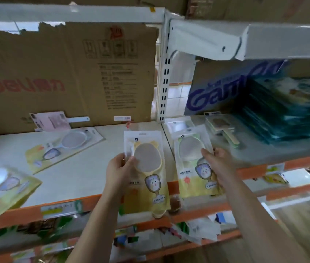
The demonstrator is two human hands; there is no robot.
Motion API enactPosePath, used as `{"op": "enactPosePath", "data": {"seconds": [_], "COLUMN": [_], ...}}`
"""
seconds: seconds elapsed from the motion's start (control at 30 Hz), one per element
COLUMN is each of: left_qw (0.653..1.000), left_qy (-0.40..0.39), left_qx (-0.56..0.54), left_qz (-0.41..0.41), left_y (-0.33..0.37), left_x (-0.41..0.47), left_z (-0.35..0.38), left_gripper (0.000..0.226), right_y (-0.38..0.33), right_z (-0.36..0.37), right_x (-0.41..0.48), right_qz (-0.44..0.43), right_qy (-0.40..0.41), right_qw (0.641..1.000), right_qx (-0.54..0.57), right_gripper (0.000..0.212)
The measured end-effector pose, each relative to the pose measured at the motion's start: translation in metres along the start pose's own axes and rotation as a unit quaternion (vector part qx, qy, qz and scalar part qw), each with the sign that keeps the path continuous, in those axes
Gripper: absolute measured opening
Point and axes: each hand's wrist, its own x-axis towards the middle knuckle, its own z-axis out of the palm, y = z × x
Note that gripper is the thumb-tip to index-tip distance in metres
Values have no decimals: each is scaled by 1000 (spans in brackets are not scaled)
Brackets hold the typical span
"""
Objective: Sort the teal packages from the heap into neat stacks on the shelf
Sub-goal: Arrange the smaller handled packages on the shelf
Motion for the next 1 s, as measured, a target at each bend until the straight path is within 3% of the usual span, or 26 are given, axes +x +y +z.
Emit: {"op": "enactPosePath", "data": {"seconds": [0.17,0.53,0.9,1.0], "left_qw": [1000,999,998,998], "left_qy": [27,44,16,17], "left_qx": [9,6,-25,-26], "left_qz": [-12,-29,-58,-58], "left_y": [1,4,12,14], "left_x": [-8,22,46,44], "left_z": [14,30,39,46], "left_gripper": [12,10,21,18], "right_y": [-10,-16,-8,-11], "right_z": [-6,15,28,25], "right_x": [46,117,123,124], "right_qz": [1,26,-38,-66], "right_qy": [8,-54,-17,-20], "right_qw": [1000,984,967,946], "right_qx": [-21,-170,-251,-316], "right_gripper": [11,28,32,30]}}
